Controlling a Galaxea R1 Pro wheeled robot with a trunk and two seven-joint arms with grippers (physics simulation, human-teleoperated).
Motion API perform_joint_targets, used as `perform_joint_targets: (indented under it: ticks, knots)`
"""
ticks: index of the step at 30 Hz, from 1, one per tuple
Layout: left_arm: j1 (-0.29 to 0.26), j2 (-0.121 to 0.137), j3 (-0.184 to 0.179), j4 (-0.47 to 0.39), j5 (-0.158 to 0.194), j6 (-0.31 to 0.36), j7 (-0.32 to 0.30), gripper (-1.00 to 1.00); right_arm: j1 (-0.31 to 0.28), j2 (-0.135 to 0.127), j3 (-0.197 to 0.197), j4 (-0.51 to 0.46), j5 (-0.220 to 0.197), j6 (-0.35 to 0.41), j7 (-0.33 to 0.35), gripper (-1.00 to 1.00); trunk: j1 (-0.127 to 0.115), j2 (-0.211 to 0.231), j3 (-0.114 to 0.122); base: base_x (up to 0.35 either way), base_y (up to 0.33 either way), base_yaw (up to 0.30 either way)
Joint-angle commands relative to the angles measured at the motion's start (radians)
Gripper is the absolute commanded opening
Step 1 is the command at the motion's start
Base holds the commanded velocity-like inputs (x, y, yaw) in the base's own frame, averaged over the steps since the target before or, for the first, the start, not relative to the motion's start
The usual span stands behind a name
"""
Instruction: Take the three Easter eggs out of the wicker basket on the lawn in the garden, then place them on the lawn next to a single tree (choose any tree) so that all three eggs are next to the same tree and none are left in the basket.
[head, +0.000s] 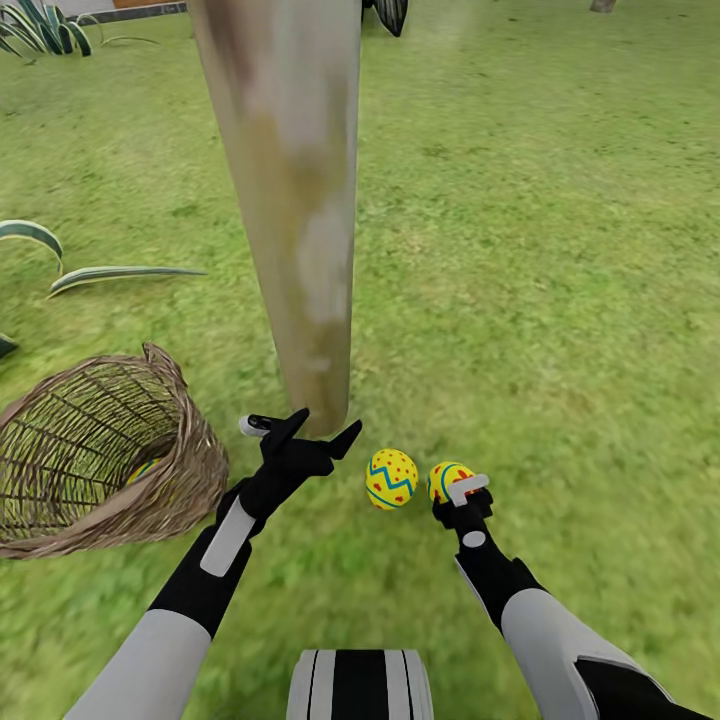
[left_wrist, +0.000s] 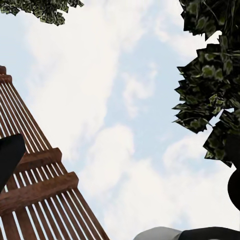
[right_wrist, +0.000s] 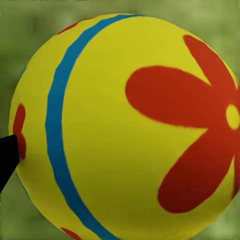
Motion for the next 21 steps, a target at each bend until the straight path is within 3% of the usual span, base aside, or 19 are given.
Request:
perform_joint_targets:
  ticks: [1,4,5,12,21]
  knots:
    - [0.0,0.0,-0.002,0.0,0.006,0.01,0.0,1.0,0.0,0.001,-0.008,0.08,-0.002,-0.006,0.0,-1.0,0.0,0.0,-0.001,0.0,0.0,0.0]
    - [0.0,0.0,-0.002,0.0,0.006,0.01,0.0,1.0,0.0,0.002,-0.007,0.081,-0.002,-0.003,0.0,-1.0,0.0,0.0,-0.001,0.0,0.0,0.0]
    - [0.0,0.0,-0.002,0.0,0.005,0.01,0.0,1.0,0.0,0.002,-0.008,0.081,-0.002,-0.003,0.0,1.0,0.0,0.0,-0.001,0.0,0.0,0.0]
    - [0.0,0.0,-0.002,0.001,0.005,0.01,0.0,1.0,0.0,0.001,-0.008,0.081,-0.002,-0.002,0.001,1.0,0.0,0.0,-0.001,0.0,0.0,0.0]
    - [0.0,0.0,-0.003,0.0,0.005,0.009,0.0,1.0,0.0,0.001,-0.008,0.081,-0.002,-0.002,0.002,1.0,-0.004,0.002,0.034,0.0,0.0,0.0]
